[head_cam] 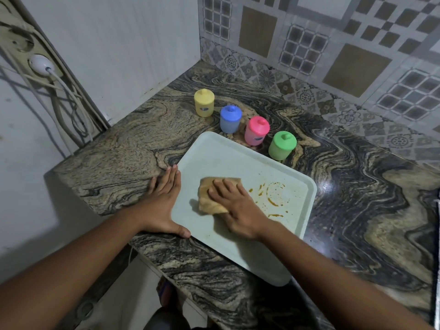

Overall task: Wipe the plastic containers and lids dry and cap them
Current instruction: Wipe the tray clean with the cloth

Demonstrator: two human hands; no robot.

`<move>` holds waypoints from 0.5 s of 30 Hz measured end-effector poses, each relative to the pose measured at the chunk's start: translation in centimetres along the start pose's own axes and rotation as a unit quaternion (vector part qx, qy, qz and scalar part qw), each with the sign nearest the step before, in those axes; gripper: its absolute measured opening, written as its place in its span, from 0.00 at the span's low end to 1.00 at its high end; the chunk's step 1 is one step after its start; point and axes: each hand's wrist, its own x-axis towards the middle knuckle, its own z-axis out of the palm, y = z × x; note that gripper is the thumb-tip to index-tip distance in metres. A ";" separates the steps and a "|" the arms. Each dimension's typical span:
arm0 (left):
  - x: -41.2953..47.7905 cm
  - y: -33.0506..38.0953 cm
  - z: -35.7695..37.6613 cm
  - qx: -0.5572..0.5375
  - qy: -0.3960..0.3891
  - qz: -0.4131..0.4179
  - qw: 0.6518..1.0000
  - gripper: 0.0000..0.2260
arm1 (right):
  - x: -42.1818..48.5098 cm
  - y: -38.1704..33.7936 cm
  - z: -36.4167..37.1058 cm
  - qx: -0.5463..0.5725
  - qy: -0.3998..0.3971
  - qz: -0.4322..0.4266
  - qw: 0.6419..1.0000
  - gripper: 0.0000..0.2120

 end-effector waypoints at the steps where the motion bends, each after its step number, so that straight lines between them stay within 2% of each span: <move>1: 0.0 0.1 0.1 -0.003 -0.001 0.002 1.000 0.70 | -0.8 -0.6 0.5 0.003 -0.009 -0.011 1.000 0.34; 7: 0.2 0.2 -0.1 -0.004 -0.004 0.003 1.000 0.70 | -4.2 -3.5 2.4 0.041 -0.050 -0.045 0.997 0.30; 15: 0.2 0.1 -0.1 -0.008 -0.007 0.005 1.000 0.70 | -6.2 -4.9 2.9 0.109 -0.067 -0.034 0.991 0.30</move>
